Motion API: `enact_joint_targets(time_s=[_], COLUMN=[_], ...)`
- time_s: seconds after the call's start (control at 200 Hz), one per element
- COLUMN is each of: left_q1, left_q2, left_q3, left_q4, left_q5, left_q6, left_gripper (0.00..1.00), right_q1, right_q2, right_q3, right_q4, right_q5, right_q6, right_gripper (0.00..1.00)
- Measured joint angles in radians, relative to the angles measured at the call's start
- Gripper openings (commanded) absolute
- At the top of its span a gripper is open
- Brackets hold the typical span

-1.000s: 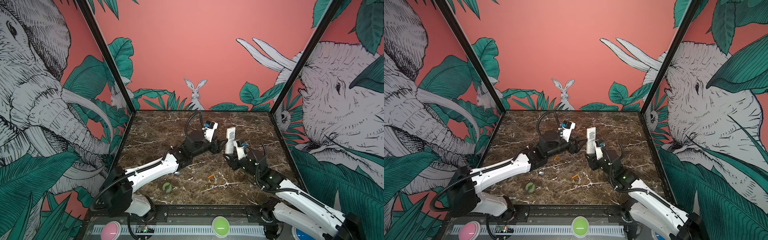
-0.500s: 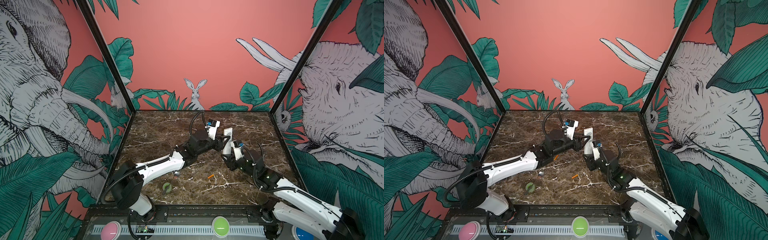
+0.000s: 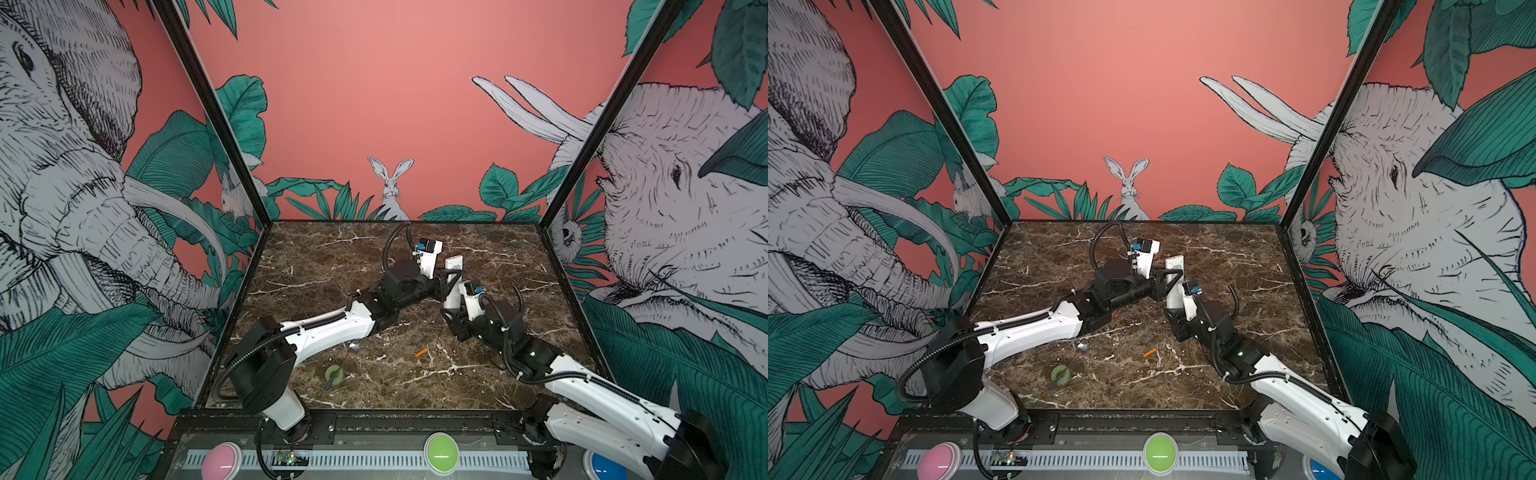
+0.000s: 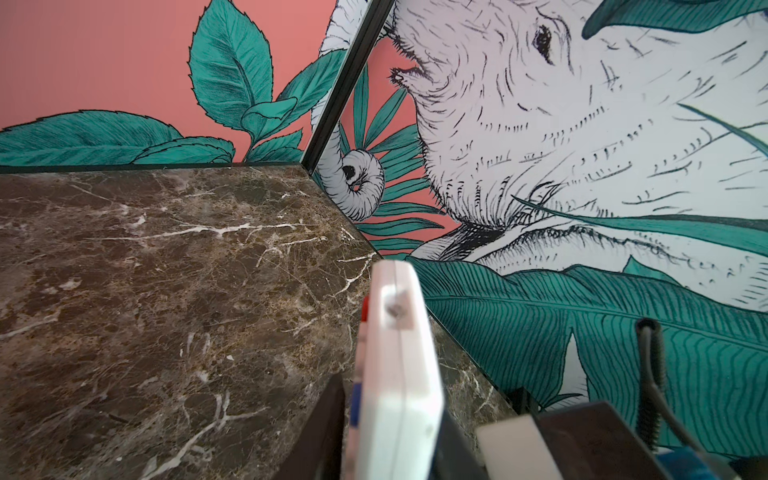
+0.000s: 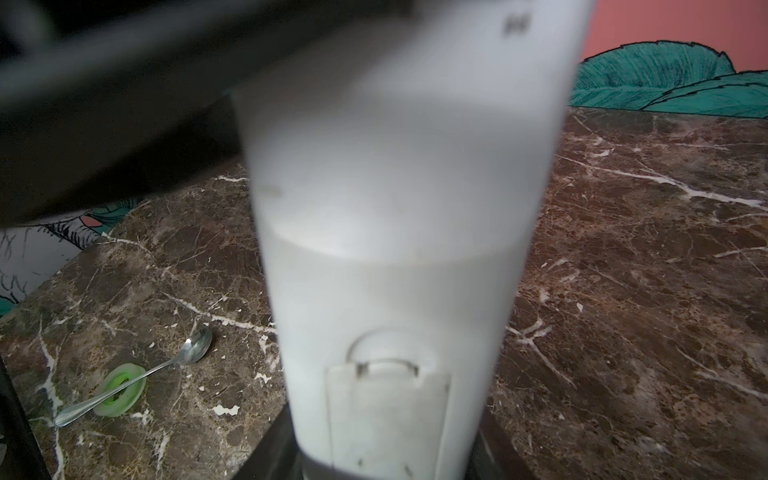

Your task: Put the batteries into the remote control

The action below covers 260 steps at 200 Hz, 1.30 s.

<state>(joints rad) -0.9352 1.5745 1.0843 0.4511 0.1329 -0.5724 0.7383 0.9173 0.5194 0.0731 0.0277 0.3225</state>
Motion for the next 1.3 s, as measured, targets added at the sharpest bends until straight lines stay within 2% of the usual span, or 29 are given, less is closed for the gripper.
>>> enact_joint_targets(time_s=[0.075,0.335,0.385,0.43,0.495,0.54,0.69,0.83,1.075,1.3], left_q1=[0.0,0.005,0.006,0.006,0.007,0.008,0.008,0.024,0.086,0.148], left_q2=[0.002,0.004,0.004,0.003,0.001,-0.005,-0.041,-0.074,-0.134,-0.231], left_q3=[0.0,0.0,0.0,0.0,-0.001,-0.004,-0.014,-0.028,-0.062,-0.079], left_q4=[0.0,0.002,0.002,0.002,0.002,0.004,-0.011,-0.045,-0.151,-0.293], left_q5=[0.003,0.012,0.014,0.014,0.015,0.016,0.016,0.025,0.088,0.179], left_q6=[0.001,0.016,0.018,0.019,0.02,0.02,0.023,0.022,0.025,0.052], left_gripper=[0.22,0.0,0.0,0.0,0.0,0.0,0.0,0.0,0.0,0.0], right_q1=[0.004,0.014,0.016,0.017,0.019,0.022,0.056,0.079,0.088,0.112], right_q2=[0.005,0.01,0.013,0.016,0.019,0.019,0.016,-0.001,-0.074,-0.248], right_q3=[0.0,0.0,0.002,0.005,0.014,0.021,0.042,0.048,0.048,0.013], right_q4=[0.005,0.011,0.012,0.011,0.003,-0.005,-0.026,-0.042,-0.08,-0.105], right_q5=[0.003,0.017,0.019,0.019,0.019,0.021,0.021,-0.013,-0.108,-0.251], right_q6=[-0.002,0.0,0.0,-0.001,-0.005,-0.012,-0.074,-0.137,-0.222,-0.339], right_gripper=[0.0,0.0,0.0,0.11,0.35,0.48,0.68,0.78,0.8,0.87])
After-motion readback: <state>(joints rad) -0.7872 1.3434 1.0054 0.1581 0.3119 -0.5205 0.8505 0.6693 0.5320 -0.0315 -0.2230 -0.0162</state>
